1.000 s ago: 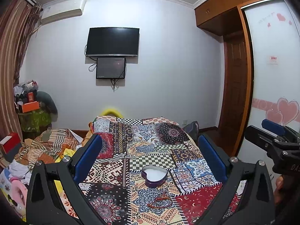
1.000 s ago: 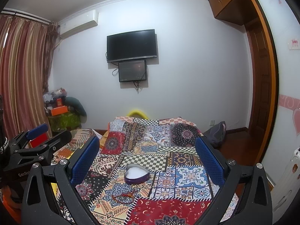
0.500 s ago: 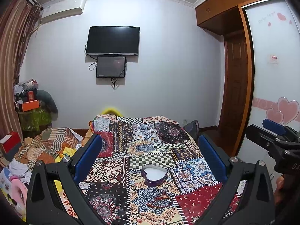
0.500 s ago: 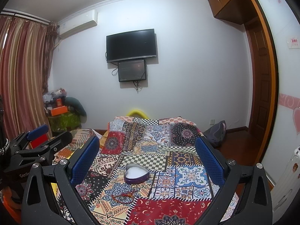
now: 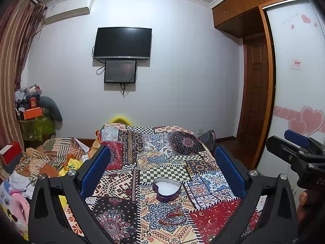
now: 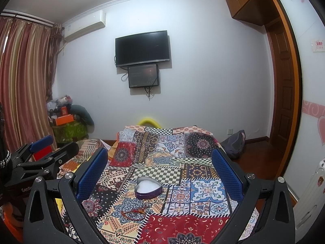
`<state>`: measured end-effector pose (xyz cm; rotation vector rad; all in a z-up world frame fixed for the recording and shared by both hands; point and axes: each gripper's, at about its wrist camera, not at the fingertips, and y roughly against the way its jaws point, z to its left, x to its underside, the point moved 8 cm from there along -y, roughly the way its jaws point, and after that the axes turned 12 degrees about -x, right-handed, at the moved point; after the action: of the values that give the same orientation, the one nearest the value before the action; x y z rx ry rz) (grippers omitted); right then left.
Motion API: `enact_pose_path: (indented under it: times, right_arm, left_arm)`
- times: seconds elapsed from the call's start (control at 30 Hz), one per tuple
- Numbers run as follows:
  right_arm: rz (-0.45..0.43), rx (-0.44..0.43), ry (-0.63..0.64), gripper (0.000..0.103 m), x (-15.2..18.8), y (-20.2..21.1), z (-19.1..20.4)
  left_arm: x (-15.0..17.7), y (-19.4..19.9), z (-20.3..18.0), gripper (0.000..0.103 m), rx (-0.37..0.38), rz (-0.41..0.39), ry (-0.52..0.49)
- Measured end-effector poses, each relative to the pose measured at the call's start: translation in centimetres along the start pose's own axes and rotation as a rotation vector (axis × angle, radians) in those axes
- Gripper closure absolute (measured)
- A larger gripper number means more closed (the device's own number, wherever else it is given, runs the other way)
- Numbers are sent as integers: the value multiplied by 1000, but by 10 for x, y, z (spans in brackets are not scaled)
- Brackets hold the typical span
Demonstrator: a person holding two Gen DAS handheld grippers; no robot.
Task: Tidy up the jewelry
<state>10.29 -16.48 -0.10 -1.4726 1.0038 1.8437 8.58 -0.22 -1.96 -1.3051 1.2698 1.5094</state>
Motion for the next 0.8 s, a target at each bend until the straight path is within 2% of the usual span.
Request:
enact_pose_path:
  times: [0.53, 0.8]
  right_arm:
    - [19, -2, -8, 2, 5, -8, -3]
    - [65, 8, -27, 2, 18, -26, -14]
  left_arm:
    - [4, -11, 1, 0, -2, 26, 4]
    - [16, -37, 0, 0, -8, 81, -12]
